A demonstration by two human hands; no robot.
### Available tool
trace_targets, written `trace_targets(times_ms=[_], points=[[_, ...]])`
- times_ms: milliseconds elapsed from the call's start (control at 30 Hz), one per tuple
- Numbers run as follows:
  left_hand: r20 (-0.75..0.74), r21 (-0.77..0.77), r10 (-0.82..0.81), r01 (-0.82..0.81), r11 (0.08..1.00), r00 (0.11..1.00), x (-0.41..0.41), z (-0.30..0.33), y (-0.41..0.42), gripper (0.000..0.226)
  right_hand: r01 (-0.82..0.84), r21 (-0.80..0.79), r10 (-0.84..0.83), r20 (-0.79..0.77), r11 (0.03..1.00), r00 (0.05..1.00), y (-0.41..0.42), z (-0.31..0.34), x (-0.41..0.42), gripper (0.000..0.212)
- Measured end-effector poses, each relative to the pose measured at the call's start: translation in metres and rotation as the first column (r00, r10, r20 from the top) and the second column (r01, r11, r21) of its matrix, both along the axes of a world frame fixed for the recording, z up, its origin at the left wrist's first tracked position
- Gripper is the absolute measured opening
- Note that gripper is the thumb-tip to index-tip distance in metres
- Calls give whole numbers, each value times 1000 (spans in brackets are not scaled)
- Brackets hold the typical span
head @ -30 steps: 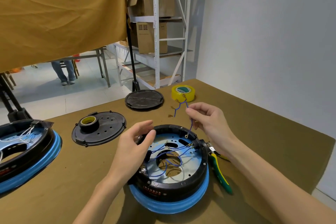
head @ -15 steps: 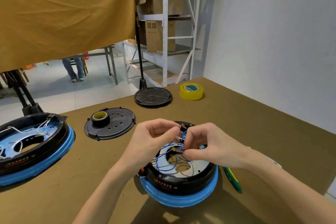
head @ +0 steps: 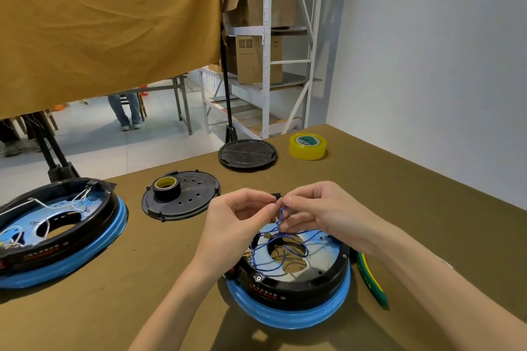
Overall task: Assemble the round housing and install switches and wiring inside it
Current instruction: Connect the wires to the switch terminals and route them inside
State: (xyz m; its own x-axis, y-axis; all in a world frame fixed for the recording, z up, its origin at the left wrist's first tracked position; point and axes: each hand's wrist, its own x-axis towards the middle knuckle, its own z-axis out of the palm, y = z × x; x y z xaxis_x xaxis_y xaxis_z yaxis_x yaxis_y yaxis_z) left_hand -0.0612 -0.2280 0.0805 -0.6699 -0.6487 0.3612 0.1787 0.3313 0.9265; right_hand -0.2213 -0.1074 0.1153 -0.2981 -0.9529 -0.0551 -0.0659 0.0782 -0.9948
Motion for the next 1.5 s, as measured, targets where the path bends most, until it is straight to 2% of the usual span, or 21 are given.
trace_targets(times_ms=[67, 167, 233, 333, 400, 600, 667, 700, 767, 800, 833, 967, 1067, 1167, 1233, 1333, 1367, 1433, 1467, 1500], points=[[-4, 10, 1, -1, 1000, 1000, 2, 1, -4, 9, -17, -23, 18, 44, 1000, 999, -1, 2, -2, 20], [11, 26, -32, 32, 999, 999, 5, 3, -7, 11, 17, -80, -18, -12, 997, 1000, -4, 2, 0, 18], [40, 11, -26, 26, 1000, 999, 6, 5, -11, 14, 79, -179, -98, -102, 981, 990, -5, 0, 4, 16], [145, -101, 18, -3, 995, 989, 11, 4, -22, 20, 176, -375, -273, -223, 910, 936, -6, -2, 7, 12], [157, -109, 36, -18, 994, 987, 15, 2, -26, 21, 182, -449, -326, -269, 875, 906, -6, -4, 8, 10], [122, -103, -31, 44, 994, 992, 13, -2, -29, 13, 51, -452, -178, -244, 891, 953, -4, -20, 9, 14], [135, 0, -37, 37, 999, 990, 11, -2, -29, 18, 27, -455, -172, -281, 890, 944, -1, -24, 8, 16], [150, 122, -82, 64, 990, 985, 10, -2, -29, 29, 10, -455, -167, -306, 891, 937, 0, -26, 8, 17], [140, 400, -219, 147, 905, 965, 8, 0, -28, 49, -48, -427, -146, -409, 903, 901, 3, -30, 9, 18], [136, 465, -249, 160, 871, 959, 6, 0, -26, 49, -86, -398, -127, -479, 913, 868, 4, -33, 10, 19], [150, 466, -242, 148, 872, 958, 5, -1, -25, 44, -122, -365, -105, -543, 923, 833, 4, -36, 11, 19], [241, 274, -113, 44, 961, 964, 1, -12, -19, 13, -152, -272, -71, -663, 950, 745, 7, -44, 13, 21], [262, 165, -71, 28, 986, 962, 0, -15, -19, 13, -87, -275, -107, -620, 958, 777, 11, -45, 12, 30], [290, -16, 21, -17, 1000, 957, -2, -19, -15, 29, 19, -347, -176, -426, 938, 887, 10, -40, 14, 30], [272, -45, 48, -37, 998, 961, -4, -22, -14, 34, 111, -392, -228, -265, 913, 937, 8, -35, 12, 28], [229, -79, 87, -71, 994, 969, -4, -21, -15, 23, 201, -418, -277, -129, 886, 952, 10, -25, 9, 26], [207, -79, 93, -78, 994, 974, -4, -20, -16, 19, 235, -425, -322, -144, 874, 936, 11, -23, 6, 25], [175, -57, 89, -80, 995, 981, -3, -18, -17, 13, 314, -379, -433, -289, 871, 854, 13, -22, 0, 20], [167, -44, 85, -79, 996, 982, -3, -18, -17, 12, 331, -292, -423, -356, 897, 833, 14, -22, -4, 15], [163, -39, 86, -81, 996, 983, -3, -18, -16, 11, 312, -163, -351, -361, 936, 864, 15, -22, -6, 12]])
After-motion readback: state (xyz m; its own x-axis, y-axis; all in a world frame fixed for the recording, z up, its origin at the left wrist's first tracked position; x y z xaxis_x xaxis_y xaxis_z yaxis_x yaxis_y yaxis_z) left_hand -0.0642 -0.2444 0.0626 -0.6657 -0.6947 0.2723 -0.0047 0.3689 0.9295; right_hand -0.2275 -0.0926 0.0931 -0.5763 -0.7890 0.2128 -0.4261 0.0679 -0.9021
